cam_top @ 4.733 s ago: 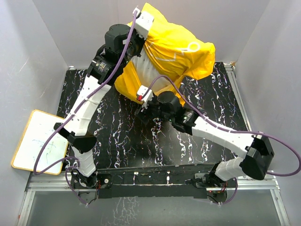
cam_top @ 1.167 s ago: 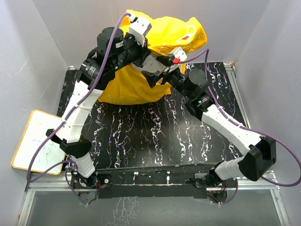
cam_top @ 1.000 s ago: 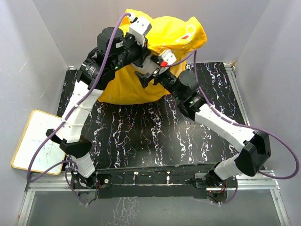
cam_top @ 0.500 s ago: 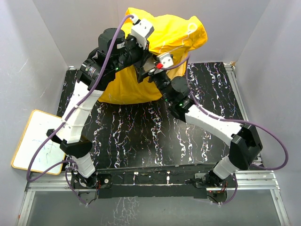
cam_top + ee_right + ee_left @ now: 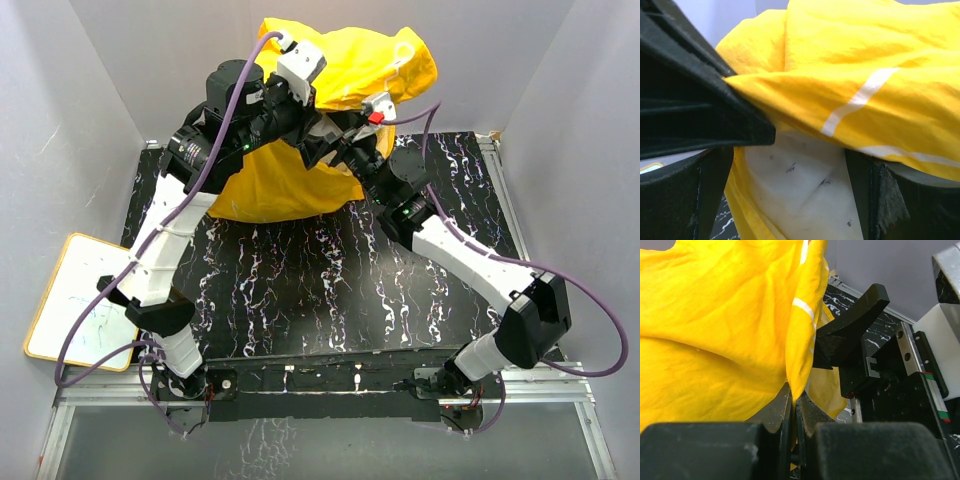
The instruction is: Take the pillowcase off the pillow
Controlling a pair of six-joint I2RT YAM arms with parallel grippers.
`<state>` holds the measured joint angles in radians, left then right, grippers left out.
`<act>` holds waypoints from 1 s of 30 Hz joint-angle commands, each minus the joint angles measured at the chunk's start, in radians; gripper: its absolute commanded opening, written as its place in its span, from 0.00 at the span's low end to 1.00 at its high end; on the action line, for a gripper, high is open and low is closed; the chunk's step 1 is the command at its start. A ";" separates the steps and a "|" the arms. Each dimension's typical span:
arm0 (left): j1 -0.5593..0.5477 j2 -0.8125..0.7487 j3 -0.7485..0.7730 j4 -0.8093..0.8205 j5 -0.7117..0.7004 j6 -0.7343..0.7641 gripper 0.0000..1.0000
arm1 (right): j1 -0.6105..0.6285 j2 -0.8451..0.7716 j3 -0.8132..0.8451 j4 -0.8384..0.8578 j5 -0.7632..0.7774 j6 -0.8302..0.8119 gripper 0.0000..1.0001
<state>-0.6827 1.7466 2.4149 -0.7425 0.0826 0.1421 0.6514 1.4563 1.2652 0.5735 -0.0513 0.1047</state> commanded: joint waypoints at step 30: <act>-0.013 -0.167 -0.022 0.189 -0.182 0.187 0.00 | 0.094 0.211 -0.009 0.252 0.415 -0.133 0.08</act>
<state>-0.6777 1.7012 2.4245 -0.7719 0.0078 0.2165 0.7597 1.7603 1.3853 0.8047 0.3367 -0.1150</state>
